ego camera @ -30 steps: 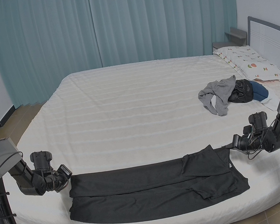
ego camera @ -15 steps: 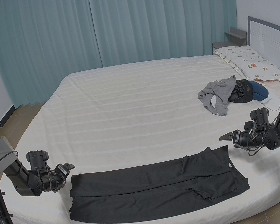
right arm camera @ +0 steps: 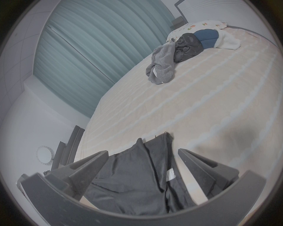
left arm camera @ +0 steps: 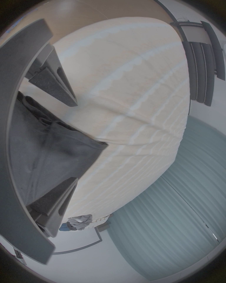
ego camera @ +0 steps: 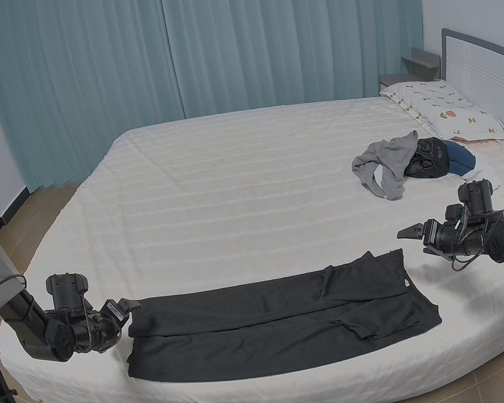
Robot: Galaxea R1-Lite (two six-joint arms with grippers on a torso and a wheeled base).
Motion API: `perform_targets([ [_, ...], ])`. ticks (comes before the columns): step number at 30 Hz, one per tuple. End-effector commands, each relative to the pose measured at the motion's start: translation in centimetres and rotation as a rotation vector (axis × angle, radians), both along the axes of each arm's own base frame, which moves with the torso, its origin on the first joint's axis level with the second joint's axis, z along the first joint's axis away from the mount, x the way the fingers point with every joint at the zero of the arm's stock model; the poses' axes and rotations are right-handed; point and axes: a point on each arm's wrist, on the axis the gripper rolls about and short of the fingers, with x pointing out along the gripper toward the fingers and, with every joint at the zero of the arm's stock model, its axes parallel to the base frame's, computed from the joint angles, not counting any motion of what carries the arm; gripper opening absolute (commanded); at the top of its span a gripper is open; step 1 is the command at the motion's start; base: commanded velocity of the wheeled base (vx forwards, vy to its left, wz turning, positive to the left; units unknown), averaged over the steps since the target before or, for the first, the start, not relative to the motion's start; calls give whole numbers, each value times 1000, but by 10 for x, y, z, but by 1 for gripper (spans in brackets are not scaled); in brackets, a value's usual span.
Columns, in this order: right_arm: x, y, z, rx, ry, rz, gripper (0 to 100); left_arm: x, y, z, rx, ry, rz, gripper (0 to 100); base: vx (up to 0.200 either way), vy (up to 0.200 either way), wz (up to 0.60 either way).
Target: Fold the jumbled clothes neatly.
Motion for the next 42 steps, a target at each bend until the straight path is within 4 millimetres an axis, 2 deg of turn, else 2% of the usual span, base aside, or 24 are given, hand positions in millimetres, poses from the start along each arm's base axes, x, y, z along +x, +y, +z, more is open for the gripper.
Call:
perform_targets([
  [1,-21,10,19,17,-12,16,100,-15,-5,-1,-12,32,-21,100,0,0,0],
  [8,-54,32,15,18,56,85,100,-38,-10,-12,-44,112,-60,100,0,0,0],
  [16,-59,32,9,23,89,83,100,-49,-11,-19,-23,101,-62,100,0,0,0],
  [20,-66,31,1,17,124,82,100,-62,-18,-25,-16,61,-91,100,0,0,0],
  [26,-69,30,-2,11,145,80,100,-71,-23,-30,6,83,-135,100,0,0,0],
  [27,-69,30,-6,8,161,82,100,-72,-23,-34,18,98,-147,0,0,0,0],
  [35,-64,36,-32,-43,225,70,100,-73,-21,-37,86,110,-127,0,0,0,0],
  [42,-66,42,-34,-49,236,91,100,-76,-21,-36,118,113,-125,0,0,0,0],
])
